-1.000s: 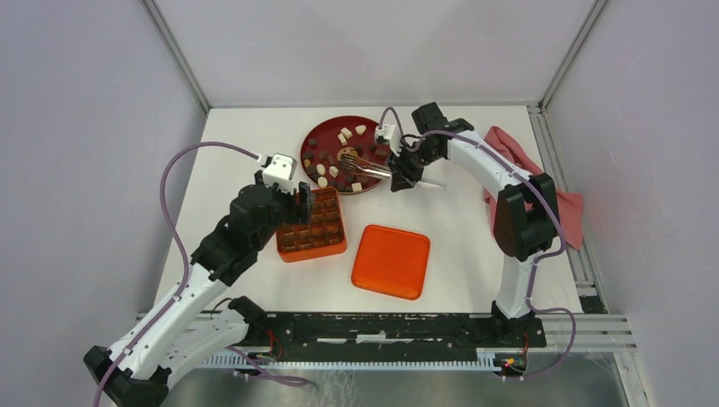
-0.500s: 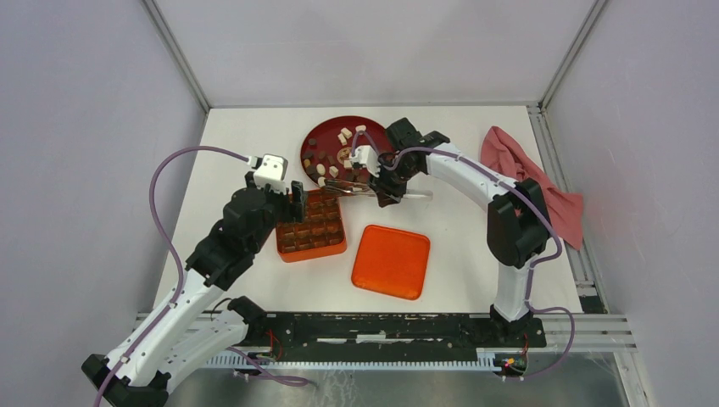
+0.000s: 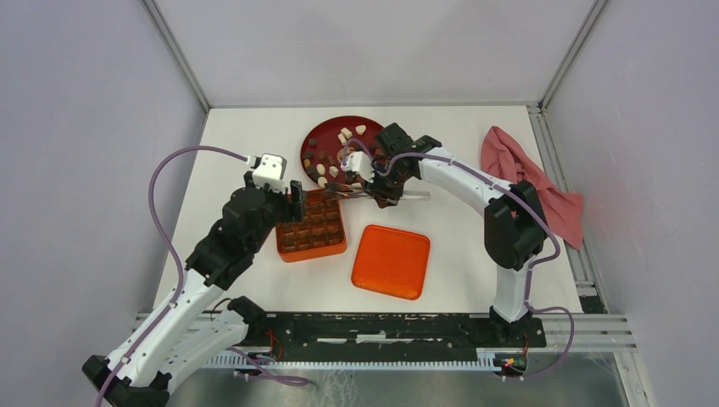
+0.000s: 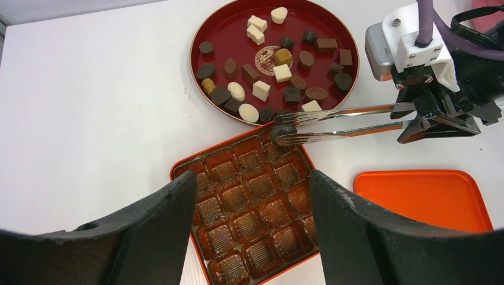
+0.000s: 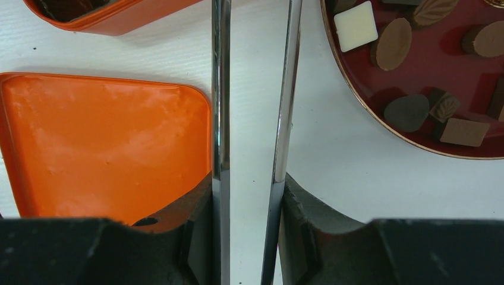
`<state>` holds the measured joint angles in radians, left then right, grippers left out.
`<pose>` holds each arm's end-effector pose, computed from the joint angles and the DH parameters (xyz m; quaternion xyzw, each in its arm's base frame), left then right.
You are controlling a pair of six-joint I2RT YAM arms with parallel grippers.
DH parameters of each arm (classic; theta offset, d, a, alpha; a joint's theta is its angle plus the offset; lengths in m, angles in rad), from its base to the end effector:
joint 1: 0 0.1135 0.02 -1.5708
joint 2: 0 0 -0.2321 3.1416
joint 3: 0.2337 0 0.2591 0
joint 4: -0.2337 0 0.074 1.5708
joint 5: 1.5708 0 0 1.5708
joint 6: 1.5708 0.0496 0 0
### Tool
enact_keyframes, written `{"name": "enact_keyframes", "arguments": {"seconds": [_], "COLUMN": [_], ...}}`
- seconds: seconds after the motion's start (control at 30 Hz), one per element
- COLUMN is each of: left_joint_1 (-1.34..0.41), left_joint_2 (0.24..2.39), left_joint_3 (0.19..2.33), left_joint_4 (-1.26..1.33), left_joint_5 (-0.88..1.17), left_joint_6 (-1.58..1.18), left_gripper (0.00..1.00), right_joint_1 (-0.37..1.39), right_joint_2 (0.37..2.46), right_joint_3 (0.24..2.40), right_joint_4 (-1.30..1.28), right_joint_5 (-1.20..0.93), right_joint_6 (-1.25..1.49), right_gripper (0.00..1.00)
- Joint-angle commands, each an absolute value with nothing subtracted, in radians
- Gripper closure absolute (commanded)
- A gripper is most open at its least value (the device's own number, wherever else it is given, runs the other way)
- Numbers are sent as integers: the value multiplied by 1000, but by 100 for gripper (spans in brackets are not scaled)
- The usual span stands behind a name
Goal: Pack the chocolate
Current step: Place the fake chocolate in the packing box.
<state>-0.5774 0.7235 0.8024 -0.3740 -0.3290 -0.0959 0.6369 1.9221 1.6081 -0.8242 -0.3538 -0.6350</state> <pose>0.1833 -0.1003 0.3117 0.0943 0.7929 -0.0699 0.5979 0.3183 0.2568 0.2012 -0.6014 0.7511 0.1721 0.2111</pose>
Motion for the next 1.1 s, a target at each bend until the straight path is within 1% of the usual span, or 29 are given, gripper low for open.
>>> {"name": "enact_keyframes", "arguments": {"seconds": [0.0, 0.2, 0.27, 0.5, 0.57, 0.67, 1.07], "left_joint_1": [-571, -569, -569, -568, -567, -568, -566], "left_joint_2": [715, 712, 713, 714, 714, 713, 713], "left_joint_3": [802, 801, 802, 801, 801, 801, 801], "left_joint_4": [-365, -364, -365, -363, -364, -364, -363], "left_joint_5": [-309, -306, -304, -302, -301, -299, -298], "left_joint_6": [-82, -82, -82, -82, -82, -83, -82], "left_gripper": [25, 25, 25, 25, 25, 25, 25], "right_joint_1": [650, 658, 659, 662, 663, 663, 662], "right_joint_2": [1925, 1939, 1940, 1942, 1943, 1945, 1951], "right_joint_3": [1653, 1658, 1659, 1661, 1661, 1661, 1670], "right_joint_4": [-798, -801, -802, -802, -804, -803, -802], "right_joint_5": [-318, -297, -296, -295, -295, -295, -297], "right_joint_6": [-645, -645, -645, -645, -645, -645, -643], "right_gripper": [90, 85, 81, 71, 70, 65, 59]}}
